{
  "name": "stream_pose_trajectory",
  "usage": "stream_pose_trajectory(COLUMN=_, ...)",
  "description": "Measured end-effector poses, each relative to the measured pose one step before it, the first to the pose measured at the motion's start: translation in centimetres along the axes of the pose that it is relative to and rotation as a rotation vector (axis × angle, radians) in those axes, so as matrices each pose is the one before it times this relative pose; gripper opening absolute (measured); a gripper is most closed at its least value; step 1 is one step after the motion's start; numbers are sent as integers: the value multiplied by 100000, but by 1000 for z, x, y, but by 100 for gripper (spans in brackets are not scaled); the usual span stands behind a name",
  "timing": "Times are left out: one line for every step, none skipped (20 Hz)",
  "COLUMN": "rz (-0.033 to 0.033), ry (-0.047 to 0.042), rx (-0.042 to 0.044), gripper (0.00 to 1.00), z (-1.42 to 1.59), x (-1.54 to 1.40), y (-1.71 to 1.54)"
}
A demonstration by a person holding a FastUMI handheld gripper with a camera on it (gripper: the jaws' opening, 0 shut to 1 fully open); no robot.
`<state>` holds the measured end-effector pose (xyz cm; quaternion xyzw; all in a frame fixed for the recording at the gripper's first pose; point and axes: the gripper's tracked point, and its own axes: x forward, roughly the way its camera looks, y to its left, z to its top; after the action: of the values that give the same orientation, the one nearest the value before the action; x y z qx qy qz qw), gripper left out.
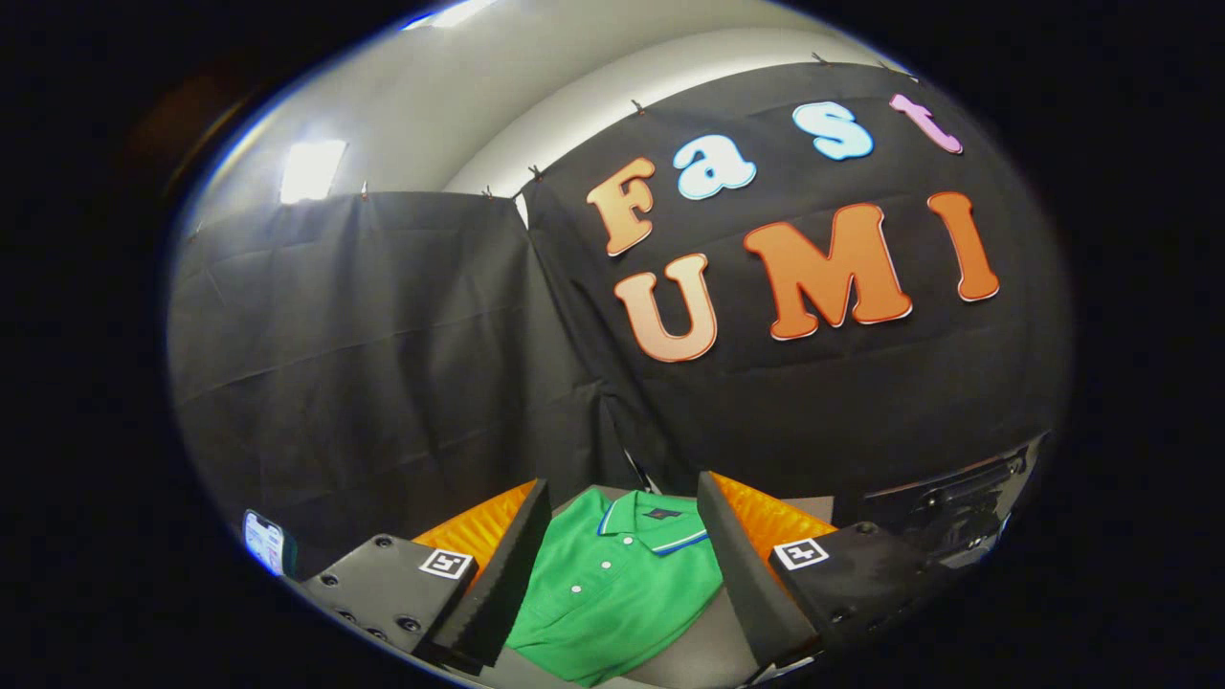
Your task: Put the clothes into the washing machine and then close the washing machine lid.
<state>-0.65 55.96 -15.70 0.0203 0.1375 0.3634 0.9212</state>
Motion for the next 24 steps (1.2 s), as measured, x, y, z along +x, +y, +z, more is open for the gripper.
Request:
stream_pose_trajectory(rz=140, ry=2674, rx=-919, gripper=99, z=-944, x=955, y=509)
stream_pose_trajectory(rz=558, ry=2284, rx=-552, gripper=99, z=-708, x=897, y=497)
stream_pose_trajectory(rz=662, ry=2069, rx=-372, gripper=98, z=-576, x=1311, y=600)
stream_pose_trajectory(rz=277, ry=2518, rx=-11, gripper=98, z=-578, x=1187, y=494)
stream_pose_trajectory(rz=728, ry=3237, rx=356, gripper=98, z=-723, x=860, y=796)
stream_pose_trajectory(rz=962, ry=2176, rx=772, gripper=99, z=-557, x=780, y=730)
stream_pose_trajectory(rz=174, ry=1917, rx=308, gripper=98, z=-591, x=596, y=576)
stream_pose_trajectory(rz=-714, ry=1643, rx=-468, gripper=98, z=-676, x=729, y=318)
stream_pose_trajectory(rz=-1091, ry=1926, rx=-1078, gripper=98, z=-694, x=721, y=83)
stream_pose_trajectory(rz=-1854, ry=2238, rx=-937, gripper=98, z=-621, x=832, y=-76)
stream_pose_trajectory(rz=-1136, ry=2796, rx=-1019, gripper=98, z=-712, x=727, y=41)
stream_pose_trajectory(rz=-599, ry=3666, rx=-1088, gripper=98, z=-986, x=968, y=72)
stream_pose_trajectory(rz=-1082, ry=3030, rx=-712, gripper=98, z=-848, x=707, y=-17)
stream_pose_trajectory(rz=-1558, ry=2530, rx=-1066, gripper=98, z=-919, x=445, y=-43)
stream_pose_trajectory(rz=-1270, ry=1774, rx=-1228, gripper=99, z=-488, x=438, y=-149)
stream_pose_trajectory(rz=-1573, ry=1536, rx=-1248, gripper=99, z=-544, x=467, y=-335)
stream_pose_trajectory(rz=-1800, ry=1703, rx=-1023, gripper=99, z=-687, x=342, y=-316)
stream_pose_trajectory(rz=-1658, ry=2614, rx=-862, gripper=99, z=-851, x=374, y=-521)
stream_pose_trajectory(rz=-811, ry=2699, rx=-342, gripper=99, z=-920, x=193, y=-420)
stream_pose_trajectory(rz=-617, ry=3174, rx=91, gripper=99, z=-999, x=324, y=-71)
stream_pose_trajectory(rz=-934, ry=3259, rx=432, gripper=99, z=-856, x=110, y=-258)
stream_pose_trajectory(rz=314, ry=577, rx=695, gripper=99, z=-329, x=-236, y=-198)
stream_pose_trajectory(rz=-704, ry=-2057, rx=1534, gripper=99, z=248, x=523, y=-46)
stream_pose_trajectory(rz=249, ry=1545, rx=535, gripper=99, z=-230, x=-210, y=-35)
